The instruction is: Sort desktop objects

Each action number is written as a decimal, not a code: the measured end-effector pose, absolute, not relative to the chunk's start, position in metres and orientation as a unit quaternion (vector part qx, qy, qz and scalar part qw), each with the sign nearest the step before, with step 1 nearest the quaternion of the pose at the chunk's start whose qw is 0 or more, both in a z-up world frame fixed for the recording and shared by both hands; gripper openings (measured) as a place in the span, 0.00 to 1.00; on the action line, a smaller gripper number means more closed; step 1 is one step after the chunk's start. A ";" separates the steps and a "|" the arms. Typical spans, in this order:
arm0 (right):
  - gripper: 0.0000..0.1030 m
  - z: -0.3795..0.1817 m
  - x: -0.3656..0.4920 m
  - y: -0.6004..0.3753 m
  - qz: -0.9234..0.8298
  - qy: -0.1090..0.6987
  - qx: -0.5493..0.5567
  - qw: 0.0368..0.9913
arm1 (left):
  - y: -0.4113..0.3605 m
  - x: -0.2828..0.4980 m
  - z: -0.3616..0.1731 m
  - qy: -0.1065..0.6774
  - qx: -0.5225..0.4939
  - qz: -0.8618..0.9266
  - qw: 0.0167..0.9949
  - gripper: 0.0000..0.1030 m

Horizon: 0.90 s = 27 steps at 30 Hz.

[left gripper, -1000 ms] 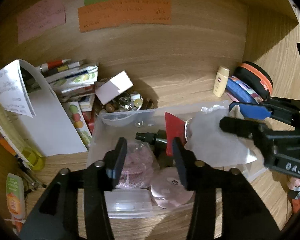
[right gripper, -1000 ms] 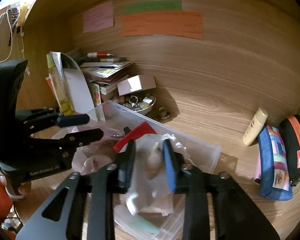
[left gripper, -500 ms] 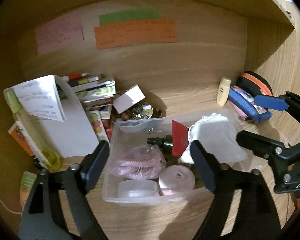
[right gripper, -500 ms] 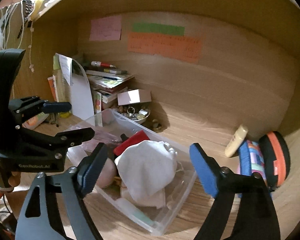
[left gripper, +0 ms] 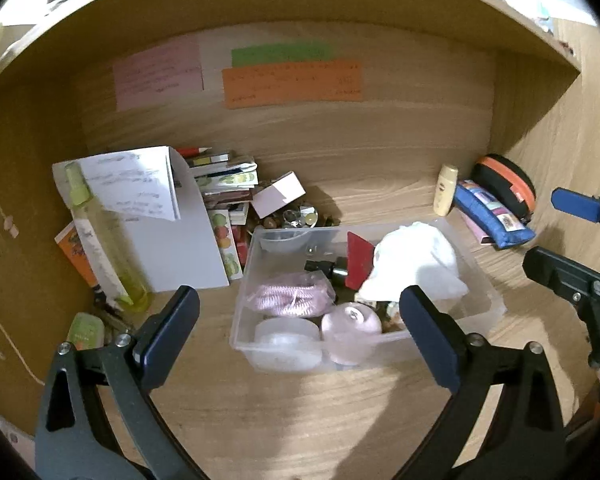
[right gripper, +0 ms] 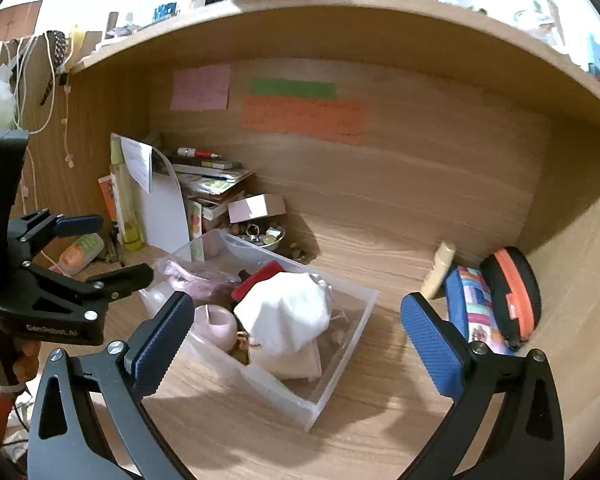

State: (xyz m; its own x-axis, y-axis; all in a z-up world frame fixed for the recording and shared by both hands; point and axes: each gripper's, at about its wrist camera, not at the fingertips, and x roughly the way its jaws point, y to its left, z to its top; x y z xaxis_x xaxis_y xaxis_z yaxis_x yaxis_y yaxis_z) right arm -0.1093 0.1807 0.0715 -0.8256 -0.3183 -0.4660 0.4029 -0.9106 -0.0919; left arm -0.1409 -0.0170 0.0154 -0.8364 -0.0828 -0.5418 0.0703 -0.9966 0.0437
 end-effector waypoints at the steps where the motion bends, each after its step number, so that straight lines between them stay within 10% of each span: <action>1: 1.00 0.072 -0.105 0.183 -0.952 0.089 0.224 0.186 | -0.017 -0.138 0.016 -0.008 0.282 -0.959 0.037 0.98; 27: 1.00 0.060 -0.078 0.184 -0.959 0.057 0.230 0.158 | -0.009 -0.092 0.011 0.008 0.253 -0.967 0.032 0.98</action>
State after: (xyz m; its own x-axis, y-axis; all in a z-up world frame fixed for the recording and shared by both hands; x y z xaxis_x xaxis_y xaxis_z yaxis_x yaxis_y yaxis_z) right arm -0.0782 0.1838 0.0604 -0.8445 -0.2773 -0.4582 0.3295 -0.9435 -0.0362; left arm -0.0916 -0.0088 0.0108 -0.8695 -0.0572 -0.4906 0.0657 -0.9978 -0.0001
